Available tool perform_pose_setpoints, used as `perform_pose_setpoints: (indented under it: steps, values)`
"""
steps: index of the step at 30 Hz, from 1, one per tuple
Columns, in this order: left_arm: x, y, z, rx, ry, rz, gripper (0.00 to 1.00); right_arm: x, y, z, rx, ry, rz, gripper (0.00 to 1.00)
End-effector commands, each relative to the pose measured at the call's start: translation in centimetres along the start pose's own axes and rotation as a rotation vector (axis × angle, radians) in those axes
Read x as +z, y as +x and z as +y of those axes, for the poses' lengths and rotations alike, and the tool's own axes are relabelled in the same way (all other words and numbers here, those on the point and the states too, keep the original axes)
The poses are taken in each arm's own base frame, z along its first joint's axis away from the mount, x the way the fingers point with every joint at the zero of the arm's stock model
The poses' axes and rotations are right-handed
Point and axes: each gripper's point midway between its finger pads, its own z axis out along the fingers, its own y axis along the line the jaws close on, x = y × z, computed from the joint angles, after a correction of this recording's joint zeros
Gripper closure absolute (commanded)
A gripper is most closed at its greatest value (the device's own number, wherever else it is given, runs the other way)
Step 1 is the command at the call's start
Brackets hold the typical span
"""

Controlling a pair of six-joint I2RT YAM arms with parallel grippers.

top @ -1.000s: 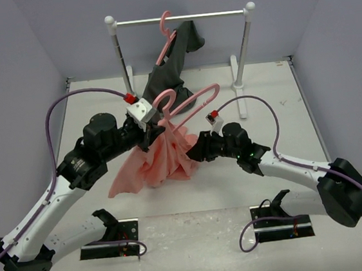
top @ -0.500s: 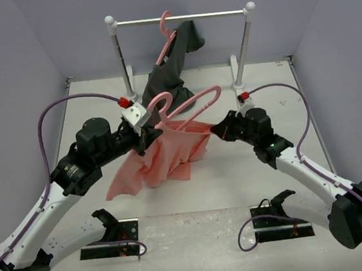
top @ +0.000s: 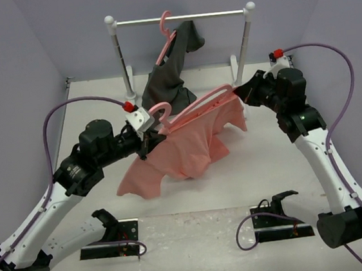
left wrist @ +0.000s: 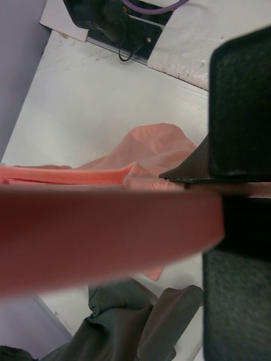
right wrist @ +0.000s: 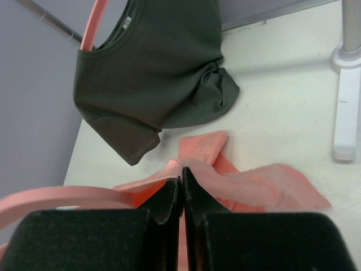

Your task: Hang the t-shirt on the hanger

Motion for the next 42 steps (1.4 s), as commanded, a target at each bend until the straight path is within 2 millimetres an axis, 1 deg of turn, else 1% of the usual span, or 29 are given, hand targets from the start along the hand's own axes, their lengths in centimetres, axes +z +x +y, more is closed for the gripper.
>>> perform_pose_setpoints:
  steps: [1,3,4,5,7,9,10,11,12,13,15,16,20,22,24,25,26,28,29,30,33,34,36,37,38,39,40,41,42]
  values:
    - [0.2,1.5,-0.1,0.021,0.02,0.05,1.0,-1.8,-4.7,-0.4,-0.087,0.085,-0.077,1.0]
    - [0.7,2.4,-0.3,0.016,0.039,0.081,1.0,-1.6,-4.8,-0.3,-0.11,0.097,-0.041,1.0]
    - [0.9,2.7,-0.3,0.014,0.047,0.093,1.0,-1.8,-5.3,0.1,-0.128,0.089,-0.041,1.0]
    - [1.0,2.8,-0.4,0.014,0.052,0.096,1.0,-1.6,-5.1,0.0,-0.131,0.093,-0.023,1.0]
    - [1.9,3.4,0.0,0.005,0.046,0.126,1.0,-2.3,-6.3,1.3,-0.182,0.087,-0.02,1.0]
    - [2.5,2.9,0.2,0.005,0.05,0.125,1.0,-2.3,-5.4,3.1,-0.206,0.03,0.048,1.0]
    - [3.0,2.8,0.3,-0.001,0.049,0.128,1.0,-2.6,-5.2,5.0,-0.236,-0.015,0.062,1.0]
    - [3.4,2.4,0.4,-0.001,0.05,0.12,1.0,-2.7,-4.5,5.8,-0.263,-0.021,0.084,1.0]
    - [3.6,1.5,0.5,0.0,0.049,0.102,1.0,-2.5,-3.7,5.9,-0.297,-0.002,0.111,1.0]
    - [4.0,1.2,0.5,-0.003,0.051,0.102,1.0,-2.7,-2.9,7.1,-0.322,-0.033,0.139,1.0]
    - [5.3,1.2,0.8,-0.004,0.062,0.127,1.0,-2.8,-1.5,9.4,-0.374,-0.08,0.184,1.0]
    - [5.7,0.8,0.9,-0.002,0.066,0.119,1.0,-2.8,-0.8,10.1,-0.386,-0.103,0.212,0.99]
    - [6.2,-0.2,0.8,-0.007,0.07,0.056,1.0,-2.3,2.6,10.9,-0.4,-0.163,0.335,0.91]
    - [6.3,0.2,1.2,-0.029,0.036,0.018,1.0,-2.2,4.6,11.3,-0.395,-0.206,0.389,0.88]
    - [6.5,0.9,1.1,-0.035,0.041,0.002,1.0,-2.0,5.6,12.0,-0.393,-0.243,0.412,0.85]
    - [6.6,1.2,1.1,-0.037,0.044,-0.003,1.0,-2.0,5.9,12.2,-0.391,-0.256,0.428,0.83]
    - [6.7,1.4,1.0,-0.038,0.046,-0.006,1.0,-2.0,6.0,12.4,-0.39,-0.264,0.438,0.76]
    - [6.9,1.9,0.8,-0.043,0.062,-0.009,1.0,-2.3,5.7,12.9,-0.383,-0.277,0.451,0.6]
    - [6.9,2.2,0.7,-0.047,0.067,-0.009,1.0,-2.7,5.5,13.3,-0.385,-0.297,0.453,0.54]
    - [6.9,2.4,0.8,-0.051,0.067,-0.01,1.0,-3.2,5.3,13.6,-0.393,-0.316,0.451,0.49]
    - [6.7,2.5,0.8,-0.063,0.072,-0.016,1.0,-4.4,3.7,13.0,-0.414,-0.303,0.386,0.48]
    - [6.5,2.5,0.7,-0.063,0.077,-0.018,1.0,-4.9,3.3,12.8,-0.403,-0.341,0.362,0.47]
    - [6.1,2.0,0.9,-0.065,0.076,-0.028,1.0,-6.5,3.7,13.6,-0.419,-0.524,0.381,0.41]
    - [6.0,2.0,0.6,-0.068,0.089,-0.025,1.0,-6.5,3.6,13.7,-0.424,-0.54,0.372,0.39]
    - [5.7,1.4,0.4,-0.067,0.115,-0.036,1.0,-7.4,4.3,14.1,-0.477,-0.646,0.373,0.36]
    - [5.5,1.1,-0.3,-0.063,0.165,-0.041,1.0,-8.0,4.8,14.3,-0.522,-0.726,0.364,0.33]
    - [5.3,1.0,-1.3,-0.056,0.228,-0.041,1.0,-8.1,5.1,14.5,-0.555,-0.773,0.349,0.3]
    - [5.2,1.0,-1.9,-0.055,0.268,-0.036,1.0,-8.1,5.2,15.0,-0.585,-0.826,0.326,0.26]
    - [5.3,1.0,-2.2,-0.057,0.287,-0.03,1.0,-8.3,5.6,15.3,-0.599,-0.877,0.331,0.25]
